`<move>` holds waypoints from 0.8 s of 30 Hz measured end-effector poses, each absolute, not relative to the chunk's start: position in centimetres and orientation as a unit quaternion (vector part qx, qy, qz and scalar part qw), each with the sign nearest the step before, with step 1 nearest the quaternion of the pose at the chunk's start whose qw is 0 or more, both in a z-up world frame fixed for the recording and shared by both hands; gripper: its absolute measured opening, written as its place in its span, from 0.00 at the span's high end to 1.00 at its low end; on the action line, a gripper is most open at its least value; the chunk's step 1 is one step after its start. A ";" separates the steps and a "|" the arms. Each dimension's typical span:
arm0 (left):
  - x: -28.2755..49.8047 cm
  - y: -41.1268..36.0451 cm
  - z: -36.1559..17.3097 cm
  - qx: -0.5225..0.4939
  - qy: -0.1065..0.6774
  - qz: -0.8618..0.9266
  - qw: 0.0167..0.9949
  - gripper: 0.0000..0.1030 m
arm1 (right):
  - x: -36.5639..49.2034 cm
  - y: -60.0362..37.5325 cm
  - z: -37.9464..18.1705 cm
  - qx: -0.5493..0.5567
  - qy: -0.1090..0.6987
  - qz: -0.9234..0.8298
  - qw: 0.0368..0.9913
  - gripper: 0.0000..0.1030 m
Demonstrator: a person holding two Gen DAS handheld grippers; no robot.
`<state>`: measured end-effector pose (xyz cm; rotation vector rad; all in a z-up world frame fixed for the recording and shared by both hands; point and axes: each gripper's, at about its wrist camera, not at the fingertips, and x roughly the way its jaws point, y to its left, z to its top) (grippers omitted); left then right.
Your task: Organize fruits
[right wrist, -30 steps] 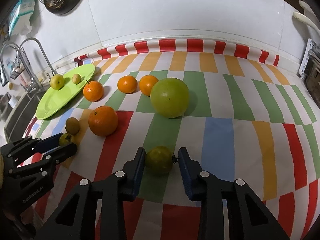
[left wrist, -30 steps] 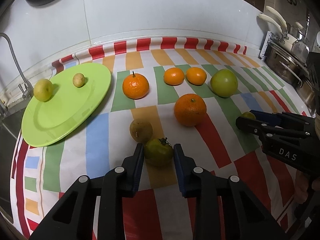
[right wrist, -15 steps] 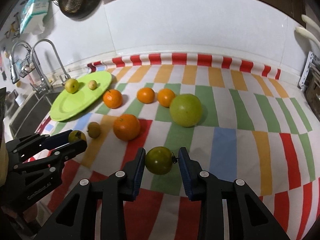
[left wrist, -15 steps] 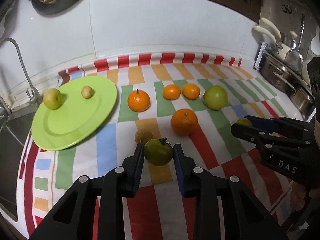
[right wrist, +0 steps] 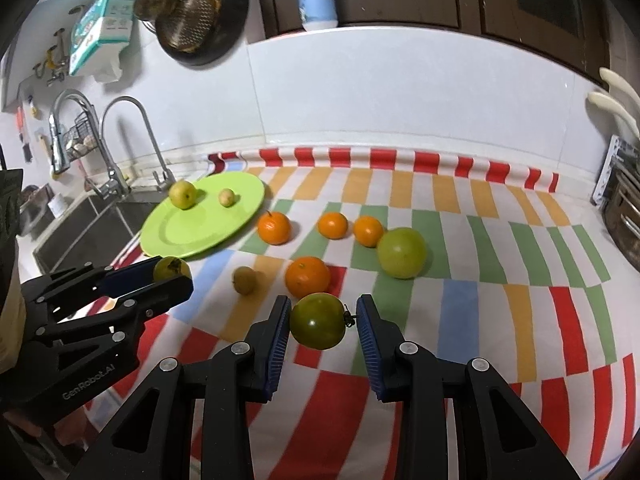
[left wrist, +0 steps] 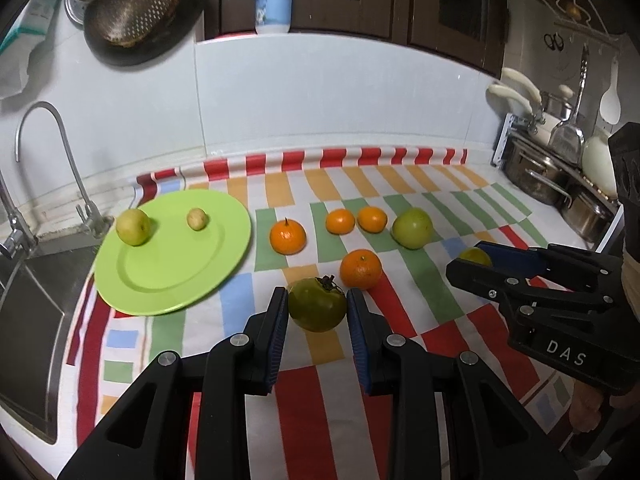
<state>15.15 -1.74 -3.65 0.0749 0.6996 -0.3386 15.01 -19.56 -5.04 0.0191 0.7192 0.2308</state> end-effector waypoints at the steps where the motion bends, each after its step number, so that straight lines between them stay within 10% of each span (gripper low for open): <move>1: 14.9 -1.4 -3.3 0.037 0.334 -0.164 0.927 0.71 | 14.8 -19.3 -4.8 0.010 0.347 0.115 0.931 0.66; 24: 14.7 6.0 0.9 0.041 0.271 -0.131 0.953 0.71 | 15.0 -11.8 -0.2 -0.005 0.274 0.153 0.949 0.66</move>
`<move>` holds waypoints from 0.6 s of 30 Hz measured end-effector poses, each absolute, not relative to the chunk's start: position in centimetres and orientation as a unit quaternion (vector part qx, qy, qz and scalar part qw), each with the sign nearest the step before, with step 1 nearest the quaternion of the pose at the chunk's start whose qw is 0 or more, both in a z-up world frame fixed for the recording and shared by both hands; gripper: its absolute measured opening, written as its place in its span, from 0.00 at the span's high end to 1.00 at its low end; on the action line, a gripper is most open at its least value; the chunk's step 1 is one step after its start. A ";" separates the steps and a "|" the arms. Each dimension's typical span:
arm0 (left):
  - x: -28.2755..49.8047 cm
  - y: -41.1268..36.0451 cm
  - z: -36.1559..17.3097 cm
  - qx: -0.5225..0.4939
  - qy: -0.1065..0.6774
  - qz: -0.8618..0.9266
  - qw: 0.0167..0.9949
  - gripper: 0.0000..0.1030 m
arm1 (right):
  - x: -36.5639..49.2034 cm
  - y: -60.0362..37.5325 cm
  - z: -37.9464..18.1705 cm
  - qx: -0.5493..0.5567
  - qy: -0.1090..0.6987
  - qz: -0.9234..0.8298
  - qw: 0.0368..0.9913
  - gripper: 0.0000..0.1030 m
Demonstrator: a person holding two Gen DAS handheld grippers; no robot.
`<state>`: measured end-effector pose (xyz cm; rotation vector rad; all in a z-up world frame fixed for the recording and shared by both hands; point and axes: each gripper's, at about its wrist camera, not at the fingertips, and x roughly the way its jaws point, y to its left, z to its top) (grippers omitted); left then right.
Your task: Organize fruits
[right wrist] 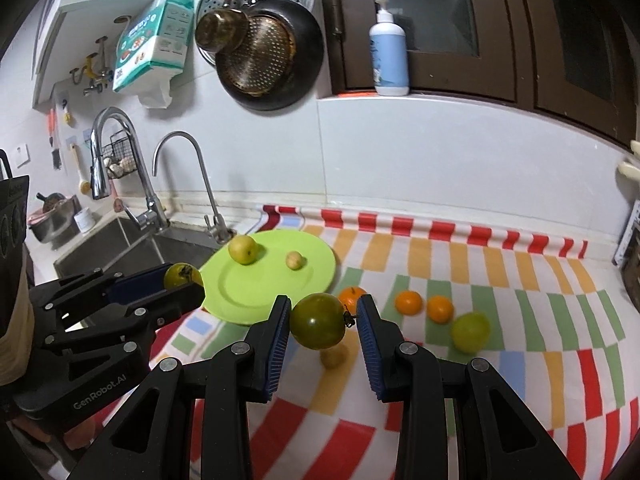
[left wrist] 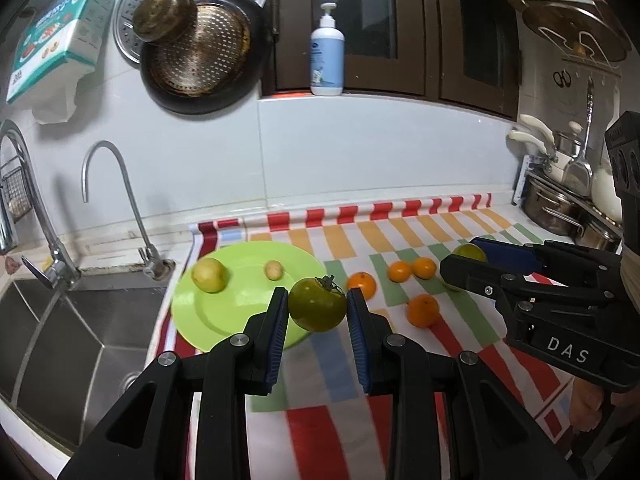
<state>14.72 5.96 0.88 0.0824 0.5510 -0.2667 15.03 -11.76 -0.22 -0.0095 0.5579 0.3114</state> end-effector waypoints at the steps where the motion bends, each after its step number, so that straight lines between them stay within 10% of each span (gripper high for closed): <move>1: 14.9 6.3 0.9 0.040 0.270 -0.130 0.953 0.71 | 15.2 -11.4 -0.2 -0.005 0.272 0.153 0.950 0.66; 18: 19.7 12.1 0.4 0.035 0.271 -0.108 0.956 0.71 | 19.9 -5.4 0.0 -0.007 0.263 0.159 0.952 0.66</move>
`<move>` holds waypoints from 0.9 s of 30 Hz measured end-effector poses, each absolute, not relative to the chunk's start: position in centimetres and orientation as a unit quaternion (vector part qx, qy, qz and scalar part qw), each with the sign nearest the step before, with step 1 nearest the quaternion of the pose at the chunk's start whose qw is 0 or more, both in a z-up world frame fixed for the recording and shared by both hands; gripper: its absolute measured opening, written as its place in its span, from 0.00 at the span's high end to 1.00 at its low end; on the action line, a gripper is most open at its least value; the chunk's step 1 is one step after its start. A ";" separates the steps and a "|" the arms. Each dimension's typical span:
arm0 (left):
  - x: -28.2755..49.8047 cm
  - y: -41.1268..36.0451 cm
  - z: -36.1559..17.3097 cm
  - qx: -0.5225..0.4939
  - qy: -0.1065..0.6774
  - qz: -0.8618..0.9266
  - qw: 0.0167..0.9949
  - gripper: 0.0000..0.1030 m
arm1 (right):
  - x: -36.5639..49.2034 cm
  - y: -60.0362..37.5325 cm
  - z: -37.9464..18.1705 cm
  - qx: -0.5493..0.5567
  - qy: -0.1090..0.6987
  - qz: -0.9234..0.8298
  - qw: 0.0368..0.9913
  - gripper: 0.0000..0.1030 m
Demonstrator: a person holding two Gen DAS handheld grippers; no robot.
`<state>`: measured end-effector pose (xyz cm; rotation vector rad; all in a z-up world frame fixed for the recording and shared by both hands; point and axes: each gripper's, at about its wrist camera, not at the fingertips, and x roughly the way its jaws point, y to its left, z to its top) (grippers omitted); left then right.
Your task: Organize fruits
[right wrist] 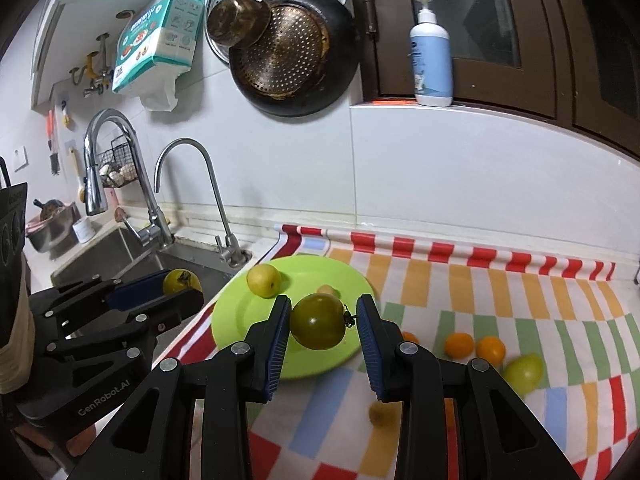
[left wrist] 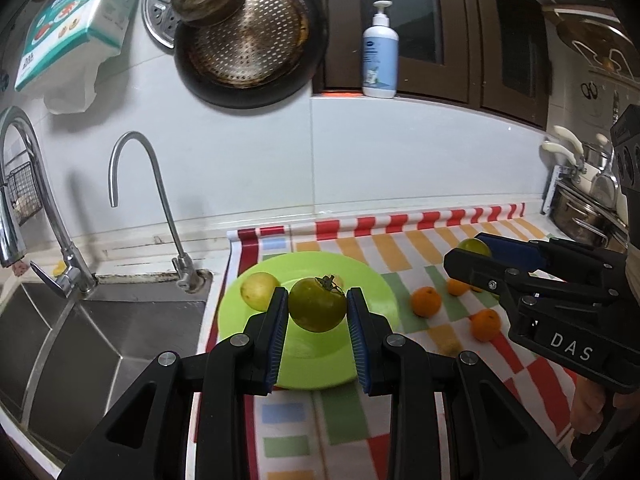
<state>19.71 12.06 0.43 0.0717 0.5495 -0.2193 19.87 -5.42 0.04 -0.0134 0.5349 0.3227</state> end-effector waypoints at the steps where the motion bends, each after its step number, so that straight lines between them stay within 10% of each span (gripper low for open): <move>1: 20.0 12.4 0.3 0.034 0.271 -0.108 0.956 0.71 | 20.3 -5.0 0.0 -0.008 0.265 0.159 0.951 0.66; 27: 30.1 15.6 -6.7 0.033 0.338 -0.123 0.932 0.71 | 31.4 0.5 -6.9 -0.022 0.363 0.155 0.919 0.66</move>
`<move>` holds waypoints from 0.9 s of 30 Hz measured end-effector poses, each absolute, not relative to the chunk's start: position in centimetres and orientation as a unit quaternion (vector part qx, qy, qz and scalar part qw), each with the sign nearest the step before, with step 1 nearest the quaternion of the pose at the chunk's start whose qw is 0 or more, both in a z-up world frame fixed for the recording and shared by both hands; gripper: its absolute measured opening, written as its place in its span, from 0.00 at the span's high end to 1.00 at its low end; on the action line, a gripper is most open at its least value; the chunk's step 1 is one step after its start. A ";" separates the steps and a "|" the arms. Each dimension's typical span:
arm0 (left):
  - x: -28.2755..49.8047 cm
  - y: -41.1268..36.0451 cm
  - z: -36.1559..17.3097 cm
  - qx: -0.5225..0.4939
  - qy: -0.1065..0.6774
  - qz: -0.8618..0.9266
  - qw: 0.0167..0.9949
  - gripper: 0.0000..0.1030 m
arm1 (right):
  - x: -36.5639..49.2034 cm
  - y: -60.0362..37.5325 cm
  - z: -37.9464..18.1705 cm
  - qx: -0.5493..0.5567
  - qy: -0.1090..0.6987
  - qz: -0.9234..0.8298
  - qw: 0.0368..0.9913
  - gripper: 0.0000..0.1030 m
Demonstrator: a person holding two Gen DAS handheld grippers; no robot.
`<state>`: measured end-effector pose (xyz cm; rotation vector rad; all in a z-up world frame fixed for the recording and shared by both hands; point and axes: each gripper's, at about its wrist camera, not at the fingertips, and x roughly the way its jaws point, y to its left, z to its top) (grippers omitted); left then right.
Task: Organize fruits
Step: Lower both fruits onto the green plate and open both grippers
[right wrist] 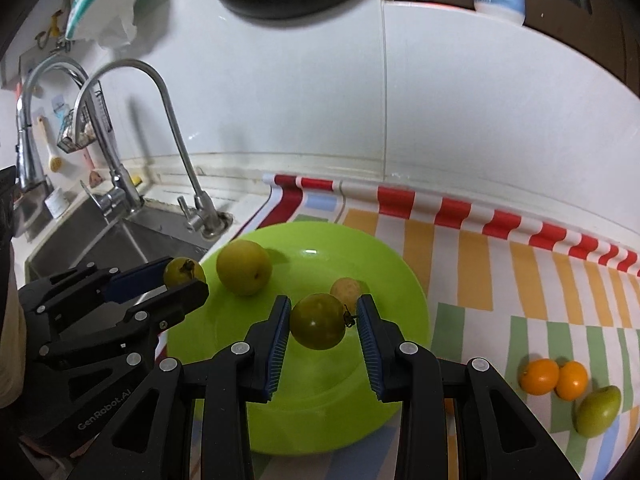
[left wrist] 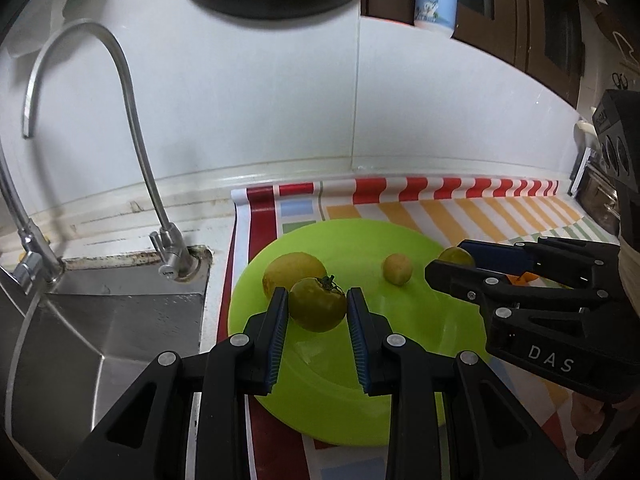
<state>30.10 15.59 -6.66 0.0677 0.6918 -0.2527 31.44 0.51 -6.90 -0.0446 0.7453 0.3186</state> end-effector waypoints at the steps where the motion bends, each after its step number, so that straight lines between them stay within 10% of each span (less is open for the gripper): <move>1: 30.3 15.6 -6.8 0.033 0.340 -0.124 0.932 0.71 | 31.6 0.5 -7.1 -0.022 0.365 0.155 0.918 0.66; 27: 26.5 16.1 -4.5 0.026 0.330 -0.090 0.940 0.31 | 28.5 -1.1 -4.7 -0.017 0.341 0.141 0.929 0.56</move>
